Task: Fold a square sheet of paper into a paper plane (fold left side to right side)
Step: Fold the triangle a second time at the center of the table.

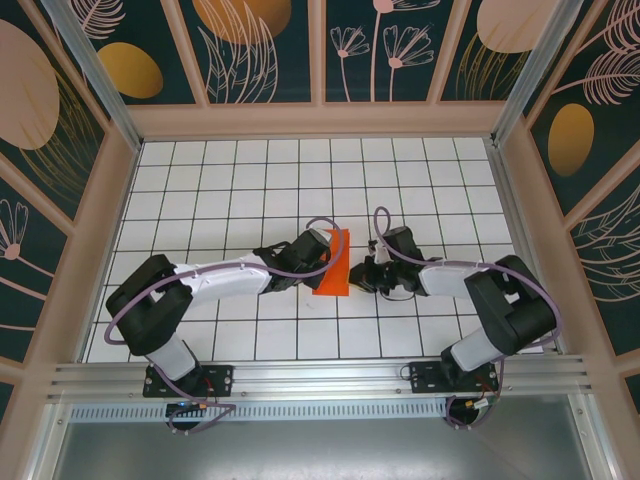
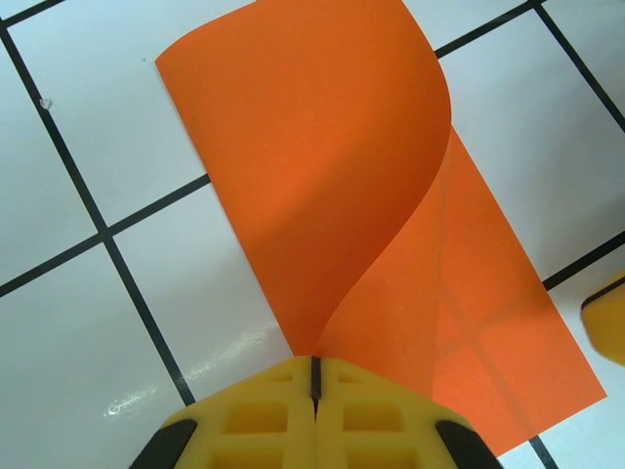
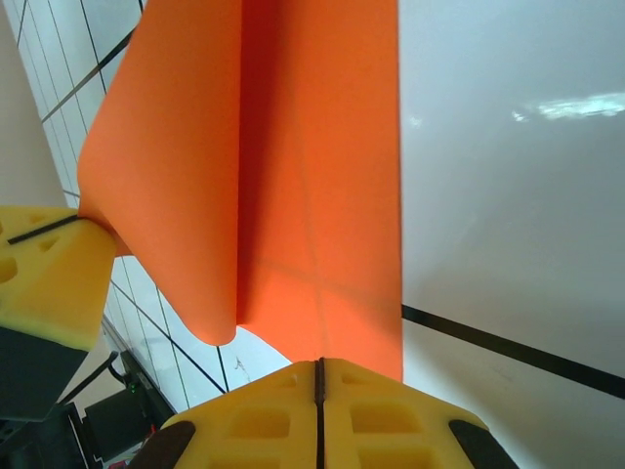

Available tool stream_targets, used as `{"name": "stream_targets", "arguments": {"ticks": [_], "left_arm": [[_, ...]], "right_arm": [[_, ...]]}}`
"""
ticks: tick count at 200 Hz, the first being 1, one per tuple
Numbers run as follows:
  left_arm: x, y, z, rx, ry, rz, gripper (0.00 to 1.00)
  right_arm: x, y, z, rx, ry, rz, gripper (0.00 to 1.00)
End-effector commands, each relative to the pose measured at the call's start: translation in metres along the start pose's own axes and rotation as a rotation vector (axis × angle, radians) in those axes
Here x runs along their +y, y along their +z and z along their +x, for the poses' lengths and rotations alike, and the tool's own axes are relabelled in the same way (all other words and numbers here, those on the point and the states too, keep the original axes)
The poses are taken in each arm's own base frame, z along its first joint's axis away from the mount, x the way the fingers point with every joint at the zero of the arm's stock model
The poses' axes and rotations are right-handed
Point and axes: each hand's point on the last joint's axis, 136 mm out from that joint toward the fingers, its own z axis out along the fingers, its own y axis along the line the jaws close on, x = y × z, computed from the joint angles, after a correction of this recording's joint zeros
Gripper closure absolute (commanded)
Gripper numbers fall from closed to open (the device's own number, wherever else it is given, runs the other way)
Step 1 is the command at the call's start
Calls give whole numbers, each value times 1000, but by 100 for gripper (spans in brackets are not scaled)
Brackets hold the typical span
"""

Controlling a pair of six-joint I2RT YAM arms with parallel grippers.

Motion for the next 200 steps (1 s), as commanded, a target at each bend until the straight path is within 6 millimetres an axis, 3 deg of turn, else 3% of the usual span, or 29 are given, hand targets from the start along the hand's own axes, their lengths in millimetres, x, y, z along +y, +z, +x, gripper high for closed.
{"name": "stream_targets", "arguments": {"ticks": [1, 139, 190, 200], "left_arm": [[0, 1, -8, -19, 21, 7, 100], [3, 15, -7, -6, 57, -11, 100], [9, 17, -16, -27, 43, 4, 100], [8, 25, -10, -4, 51, 3, 100]], "right_arm": [[10, 7, 0, 16, -19, -29, 91], [-25, 18, 4, 68, 5, 143, 91], [-30, 21, 12, 93, -9, 177, 91], [-31, 21, 12, 93, -10, 179, 91]]}}
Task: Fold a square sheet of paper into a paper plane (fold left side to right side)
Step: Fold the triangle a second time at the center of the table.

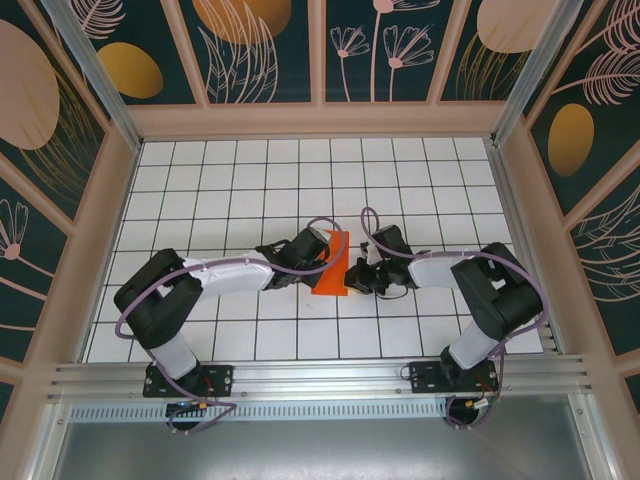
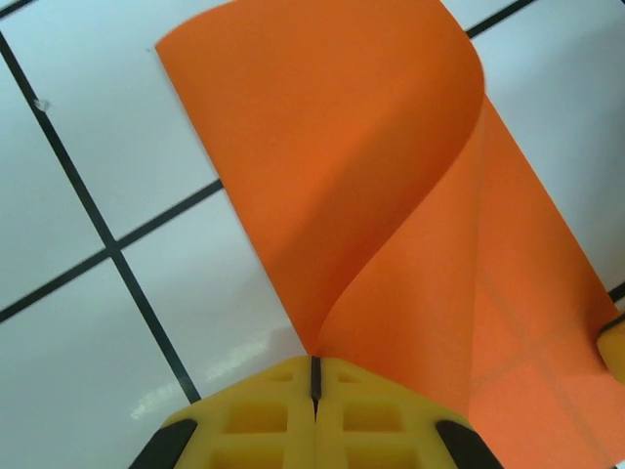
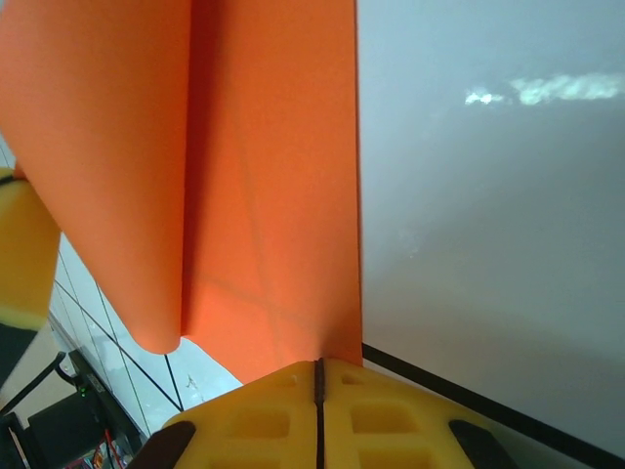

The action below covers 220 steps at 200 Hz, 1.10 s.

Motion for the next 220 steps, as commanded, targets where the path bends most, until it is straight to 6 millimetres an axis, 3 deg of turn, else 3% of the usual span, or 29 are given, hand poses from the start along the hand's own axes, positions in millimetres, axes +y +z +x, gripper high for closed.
{"name": "stream_targets", "arguments": {"ticks": [1, 48, 55, 157, 220], "left_arm": [[-4, 7, -13, -24, 13, 23, 100], [-6, 16, -6, 5, 28, 35, 100], [-10, 14, -19, -20, 26, 44, 100], [-9, 24, -12, 11, 37, 28, 100], [-9, 11, -9, 5, 23, 49, 100]], "right_arm": [[-18, 6, 10, 38, 12, 81, 91], [-19, 6, 10, 39, 9, 84, 91], [-19, 6, 11, 41, 9, 85, 91], [-18, 5, 9, 41, 3, 92, 91], [-16, 6, 8, 43, -4, 87, 91]]}}
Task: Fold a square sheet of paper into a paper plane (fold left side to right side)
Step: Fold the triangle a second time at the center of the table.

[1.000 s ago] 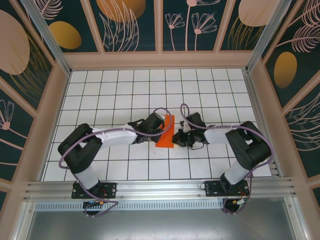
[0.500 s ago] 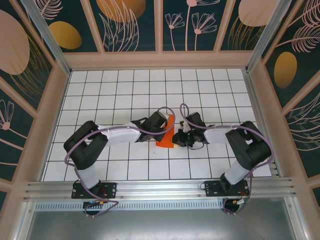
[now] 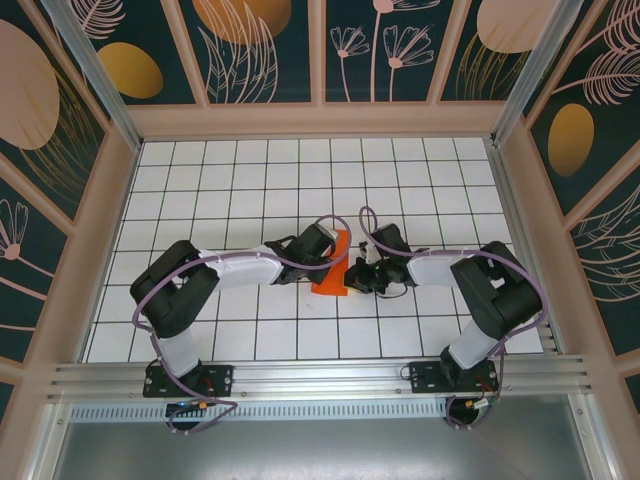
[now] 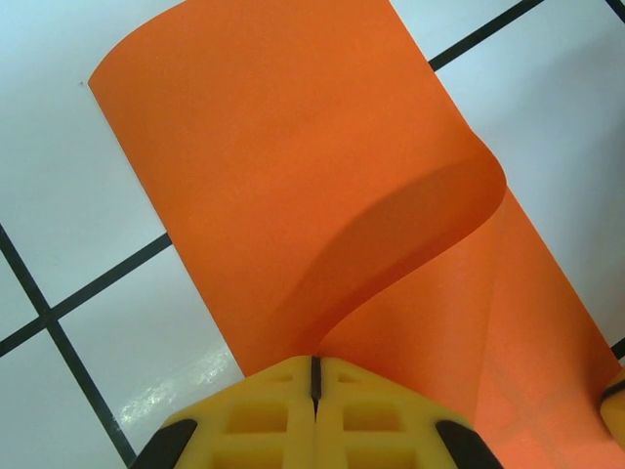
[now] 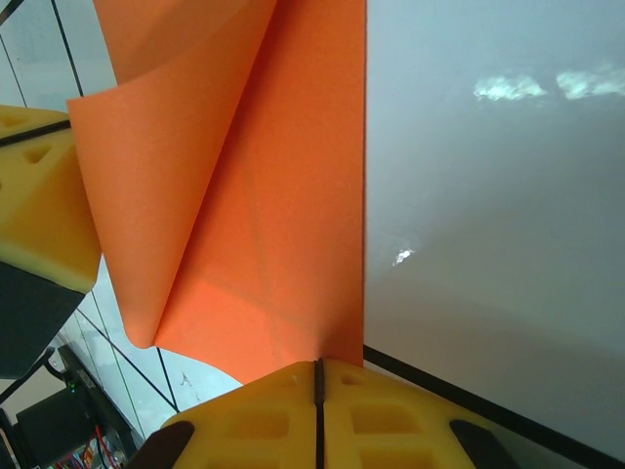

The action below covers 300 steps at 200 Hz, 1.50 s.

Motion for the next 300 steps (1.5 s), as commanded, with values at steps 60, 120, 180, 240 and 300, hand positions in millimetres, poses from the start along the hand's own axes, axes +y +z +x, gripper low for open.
{"name": "stream_targets", "arguments": {"ticks": [60, 120, 180, 240, 300], "left_arm": [[0, -17, -4, -16, 3, 17, 100], [0, -17, 10, 17, -2, 35, 100], [-2, -27, 3, -19, 7, 50, 100], [-1, -24, 3, -14, 28, 40, 100], [-4, -21, 3, -15, 37, 77, 100]], "right_arm": [[-5, 2, 5, 8, -14, 24, 90], [9, -6, -2, -36, -55, -20, 87], [15, -23, -2, -80, -89, -28, 85], [16, -21, 8, -51, -78, -68, 89], [13, -7, 14, -16, -43, -78, 90]]}}
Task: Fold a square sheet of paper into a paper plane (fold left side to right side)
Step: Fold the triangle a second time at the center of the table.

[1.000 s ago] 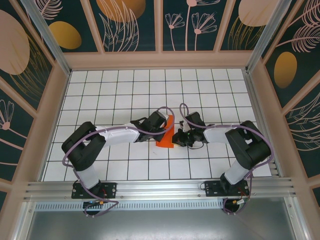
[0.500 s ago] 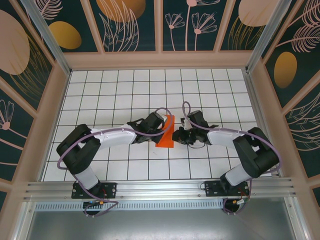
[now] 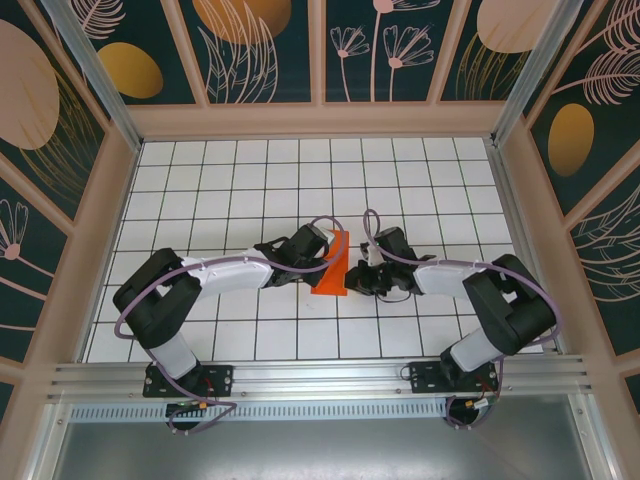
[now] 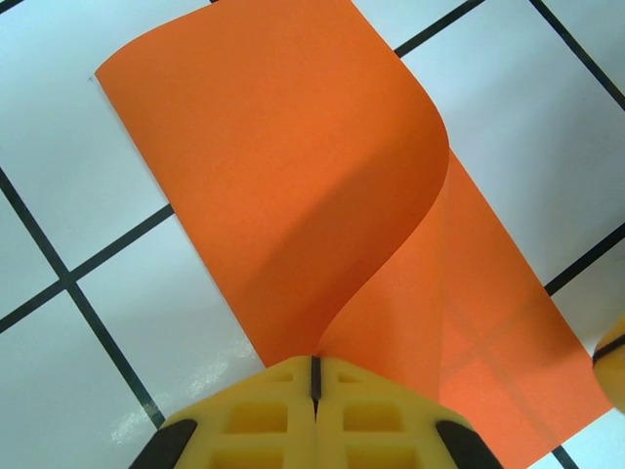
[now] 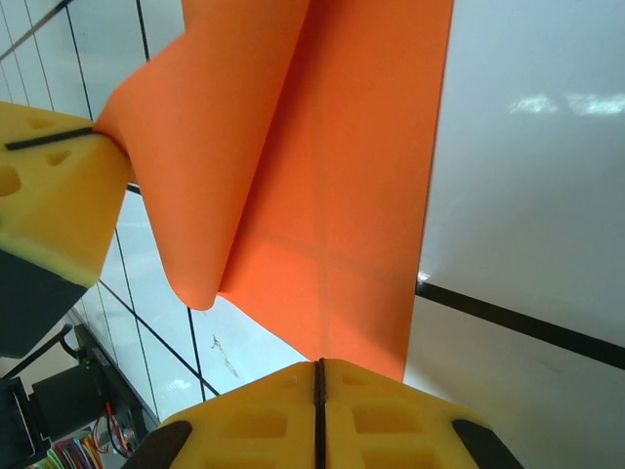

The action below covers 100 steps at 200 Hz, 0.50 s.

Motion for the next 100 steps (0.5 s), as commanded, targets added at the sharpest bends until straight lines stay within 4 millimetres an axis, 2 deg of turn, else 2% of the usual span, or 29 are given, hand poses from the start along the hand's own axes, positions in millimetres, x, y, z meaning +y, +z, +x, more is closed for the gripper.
{"name": "stream_targets", "arguments": {"ticks": [1, 57, 100], "left_arm": [[0, 3, 0, -2, 15, 26, 100], [-9, -1, -7, -34, 62, 156, 100], [-7, 1, -3, -17, 80, 161, 100]], "right_arm": [[1, 5, 4, 13, 11, -23, 90], [2, 4, 5, 12, 5, -35, 90], [2, 4, 5, 13, 5, -41, 90]]}}
